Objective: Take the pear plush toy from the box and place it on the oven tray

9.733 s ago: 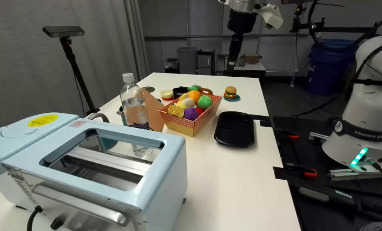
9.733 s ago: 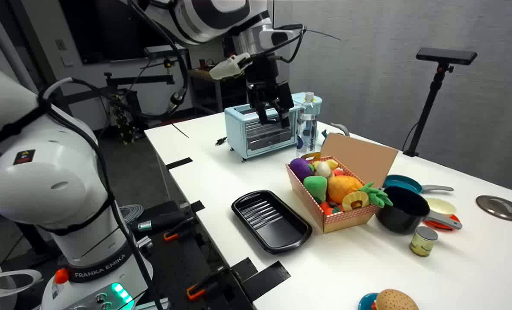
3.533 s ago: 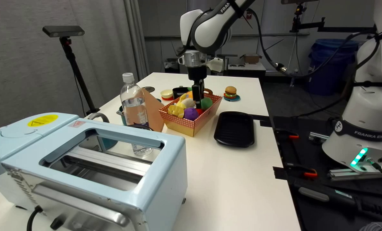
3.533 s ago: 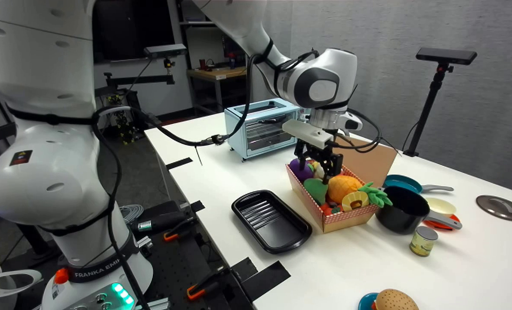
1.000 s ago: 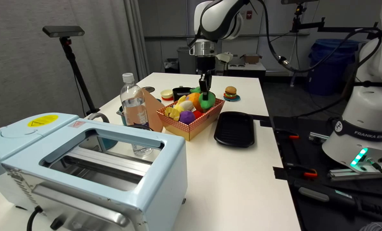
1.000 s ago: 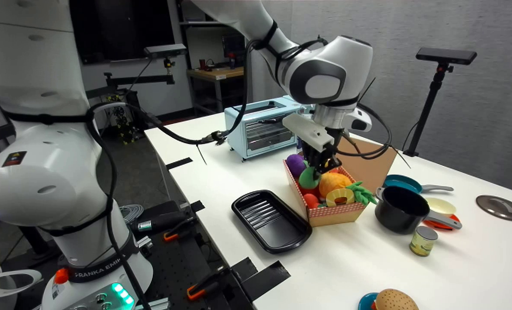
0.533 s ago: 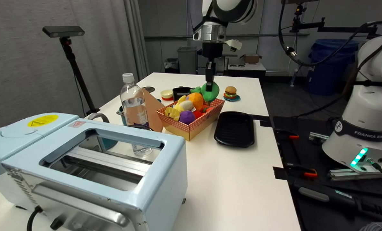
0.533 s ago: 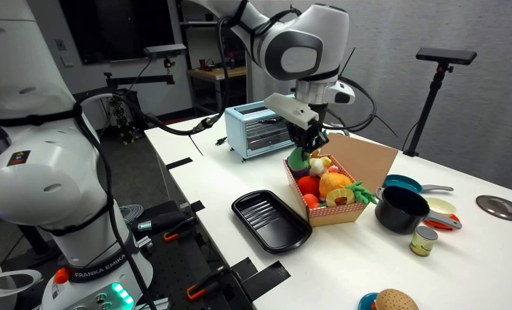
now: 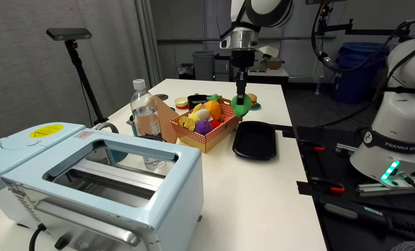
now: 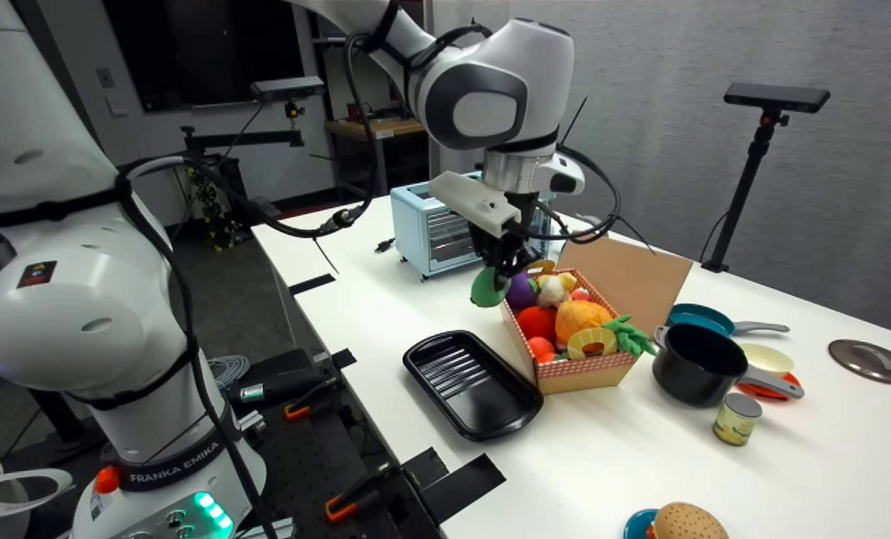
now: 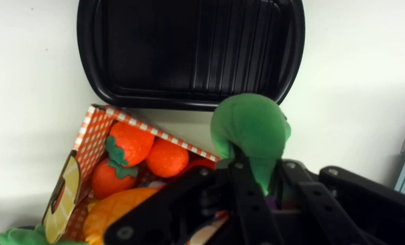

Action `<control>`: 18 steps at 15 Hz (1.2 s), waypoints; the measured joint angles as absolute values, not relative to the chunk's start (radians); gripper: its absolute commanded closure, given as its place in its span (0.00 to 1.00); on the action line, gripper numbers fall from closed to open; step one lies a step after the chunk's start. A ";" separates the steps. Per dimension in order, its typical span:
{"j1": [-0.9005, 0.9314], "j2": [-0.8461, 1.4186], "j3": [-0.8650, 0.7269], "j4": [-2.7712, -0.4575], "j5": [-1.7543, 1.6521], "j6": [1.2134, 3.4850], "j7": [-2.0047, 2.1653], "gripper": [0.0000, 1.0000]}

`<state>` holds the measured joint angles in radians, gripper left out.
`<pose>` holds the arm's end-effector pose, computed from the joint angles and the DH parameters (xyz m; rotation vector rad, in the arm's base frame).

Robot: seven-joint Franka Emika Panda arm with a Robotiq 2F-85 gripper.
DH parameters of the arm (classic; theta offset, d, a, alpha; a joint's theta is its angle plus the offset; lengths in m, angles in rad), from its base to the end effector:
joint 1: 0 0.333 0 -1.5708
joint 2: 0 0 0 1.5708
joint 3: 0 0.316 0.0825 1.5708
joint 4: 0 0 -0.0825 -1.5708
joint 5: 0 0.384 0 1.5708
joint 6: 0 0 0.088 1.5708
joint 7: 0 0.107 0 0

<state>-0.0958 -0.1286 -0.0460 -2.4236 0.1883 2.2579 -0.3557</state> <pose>0.4639 -0.0611 0.3545 -2.9847 -0.1374 -0.0006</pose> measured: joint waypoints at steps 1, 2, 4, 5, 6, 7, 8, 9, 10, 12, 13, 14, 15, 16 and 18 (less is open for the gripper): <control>-0.096 -0.132 -0.048 -2.439 0.188 2.258 -0.358 0.96; -0.096 -0.135 -0.051 -2.453 0.187 2.258 -0.359 0.96; -0.096 -0.139 -0.055 -2.479 0.183 2.258 -0.359 0.96; -0.096 -0.142 -0.057 -2.492 0.180 2.258 -0.359 0.96; -0.096 -0.145 -0.059 -2.506 0.172 2.258 -0.359 0.96; -0.096 -0.148 -0.060 -2.519 0.160 2.258 -0.358 0.96; -0.096 -0.149 -0.062 -2.531 0.146 2.257 -0.358 0.96; -0.096 -0.150 -0.062 -2.543 0.133 2.257 -0.357 0.96; -0.096 -0.151 -0.062 -2.555 0.120 2.256 -0.356 0.96; -0.095 -0.153 -0.062 -2.575 0.106 2.256 -0.356 0.59; -0.095 -0.153 -0.062 -2.581 0.106 2.253 -0.356 0.53; -0.094 -0.153 -0.062 -2.586 0.106 2.245 -0.356 0.45; -0.093 -0.153 -0.062 -2.589 0.106 2.235 -0.356 0.38; -0.093 -0.153 -0.062 -2.590 0.106 2.225 -0.356 0.29; -0.092 -0.153 -0.062 -2.590 0.106 2.206 -0.356 0.15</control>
<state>-0.0918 -0.1528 -0.0619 -2.5902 0.1055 2.2060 -0.3560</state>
